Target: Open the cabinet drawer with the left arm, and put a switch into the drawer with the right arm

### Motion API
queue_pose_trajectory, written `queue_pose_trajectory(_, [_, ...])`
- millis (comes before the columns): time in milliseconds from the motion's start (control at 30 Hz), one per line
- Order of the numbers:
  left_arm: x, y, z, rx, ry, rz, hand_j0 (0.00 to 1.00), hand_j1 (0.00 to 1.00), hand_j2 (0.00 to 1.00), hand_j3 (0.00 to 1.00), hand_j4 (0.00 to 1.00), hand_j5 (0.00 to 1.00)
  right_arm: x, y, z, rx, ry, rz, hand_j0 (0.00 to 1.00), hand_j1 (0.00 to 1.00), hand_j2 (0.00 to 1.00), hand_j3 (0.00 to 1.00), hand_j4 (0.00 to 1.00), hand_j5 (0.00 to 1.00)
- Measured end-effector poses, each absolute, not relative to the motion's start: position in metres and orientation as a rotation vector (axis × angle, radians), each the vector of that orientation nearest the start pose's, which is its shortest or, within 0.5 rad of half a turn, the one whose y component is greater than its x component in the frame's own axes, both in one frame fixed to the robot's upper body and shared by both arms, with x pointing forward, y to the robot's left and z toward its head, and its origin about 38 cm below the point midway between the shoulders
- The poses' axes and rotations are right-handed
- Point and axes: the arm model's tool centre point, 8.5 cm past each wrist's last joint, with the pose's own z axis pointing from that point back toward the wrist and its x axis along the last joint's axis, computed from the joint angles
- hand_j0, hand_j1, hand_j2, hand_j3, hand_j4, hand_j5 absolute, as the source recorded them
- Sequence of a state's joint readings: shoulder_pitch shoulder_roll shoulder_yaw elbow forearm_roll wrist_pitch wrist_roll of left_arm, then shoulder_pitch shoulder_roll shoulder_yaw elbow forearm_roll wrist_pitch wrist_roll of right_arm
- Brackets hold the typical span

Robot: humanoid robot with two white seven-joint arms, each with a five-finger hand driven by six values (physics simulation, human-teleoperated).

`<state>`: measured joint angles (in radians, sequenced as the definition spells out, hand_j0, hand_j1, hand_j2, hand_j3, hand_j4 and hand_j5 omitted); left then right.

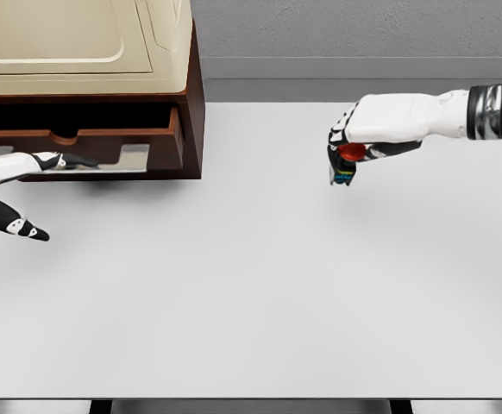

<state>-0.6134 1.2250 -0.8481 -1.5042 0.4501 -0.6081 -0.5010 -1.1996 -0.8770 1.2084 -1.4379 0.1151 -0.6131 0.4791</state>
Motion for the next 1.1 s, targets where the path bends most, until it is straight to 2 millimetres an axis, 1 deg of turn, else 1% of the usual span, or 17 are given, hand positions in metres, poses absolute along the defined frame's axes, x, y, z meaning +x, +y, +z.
queue_pose_trajectory(67, [0.374,0.396,0.245,-0.059,-1.495,-1.559,1.00,1.00,1.00,1.00,1.00,1.00,0.457,-0.241,0.302,0.359,1.881,-2.956,0.47,0.47,0.47,0.47,0.47,0.47])
queue_pose_trajectory(400, [0.363,0.396,0.246,-0.091,-1.485,-1.549,1.00,1.00,1.00,1.00,1.00,1.00,0.459,-0.217,0.316,0.311,1.925,-2.881,0.47,0.47,0.47,0.47,0.47,0.47])
queue_pose_trajectory(467, [0.361,0.396,0.245,-0.098,-1.483,-1.549,1.00,1.00,1.00,1.00,1.00,1.00,0.458,-0.212,0.323,0.311,1.926,-2.857,0.47,0.47,0.47,0.47,0.47,0.47])
queue_pose_trajectory(500, [0.360,0.396,0.246,-0.099,-1.481,-1.555,1.00,1.00,1.00,1.00,1.00,1.00,0.457,-0.210,0.324,0.301,1.930,-2.851,0.47,0.47,0.47,0.47,0.47,0.47])
queue_pose_trajectory(533, [0.359,0.396,0.246,-0.099,-1.480,-1.554,1.00,1.00,1.00,1.00,1.00,1.00,0.457,-0.208,0.330,0.306,1.933,-2.837,0.47,0.47,0.47,0.47,0.47,0.47])
queue_pose_trajectory(833, [0.351,0.399,0.249,-0.109,-1.466,-1.558,1.00,1.00,1.00,1.00,1.00,1.00,0.454,-0.199,0.339,0.273,1.960,-2.797,0.47,0.47,0.47,0.47,0.47,0.47])
queue_pose_trajectory(1000, [0.349,0.398,0.252,-0.109,-1.462,-1.566,1.00,1.00,1.00,1.00,1.00,1.00,0.454,-0.183,0.354,0.258,1.969,-2.741,0.47,0.47,0.47,0.47,0.47,0.47])
queue_pose_trajectory(1067, [0.347,0.398,0.249,-0.120,-1.458,-1.557,1.00,1.00,1.00,1.00,1.00,1.00,0.453,-0.178,0.355,0.239,1.976,-2.729,0.47,0.47,0.47,0.47,0.47,0.47])
queue_pose_trajectory(1100, [0.346,0.398,0.250,-0.122,-1.459,-1.556,1.00,1.00,1.00,1.00,1.00,1.00,0.453,-0.176,0.359,0.237,1.981,-2.718,0.47,0.47,0.47,0.47,0.47,0.47])
